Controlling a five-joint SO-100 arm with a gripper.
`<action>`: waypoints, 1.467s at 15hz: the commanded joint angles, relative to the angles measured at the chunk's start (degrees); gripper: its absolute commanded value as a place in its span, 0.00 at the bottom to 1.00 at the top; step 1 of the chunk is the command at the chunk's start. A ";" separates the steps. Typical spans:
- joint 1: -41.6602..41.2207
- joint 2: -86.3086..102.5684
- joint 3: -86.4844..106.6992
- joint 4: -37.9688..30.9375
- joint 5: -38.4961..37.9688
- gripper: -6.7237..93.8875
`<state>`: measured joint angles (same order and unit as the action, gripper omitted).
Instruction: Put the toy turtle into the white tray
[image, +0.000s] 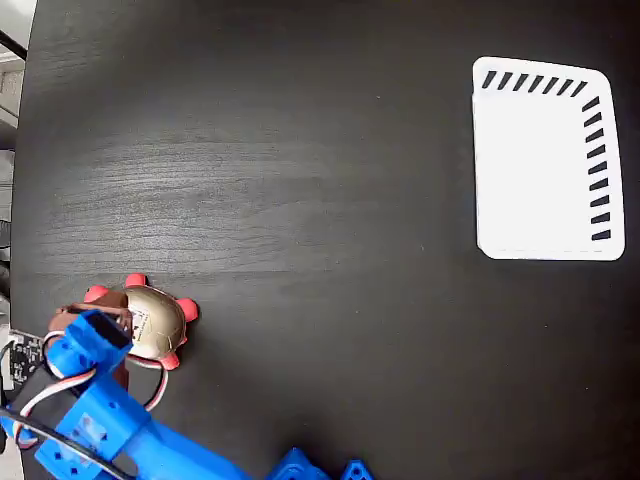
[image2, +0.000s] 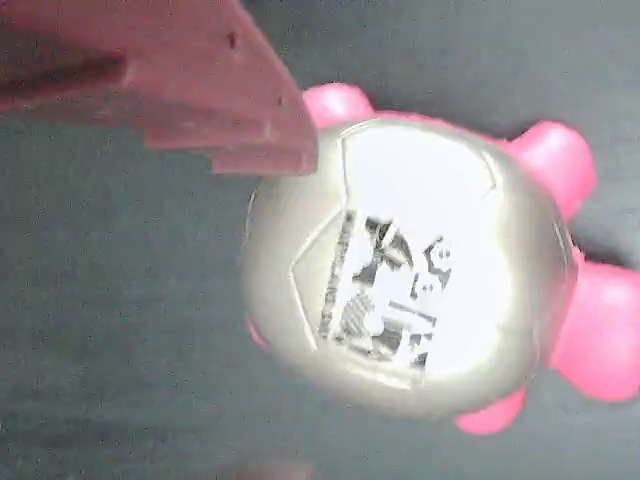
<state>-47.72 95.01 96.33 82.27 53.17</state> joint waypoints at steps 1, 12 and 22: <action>-1.58 1.85 -0.26 -0.26 3.34 0.47; -1.49 0.00 10.28 -10.99 5.71 0.59; -0.35 -4.83 16.00 -20.39 8.88 0.59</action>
<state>-47.81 88.86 112.68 61.96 61.61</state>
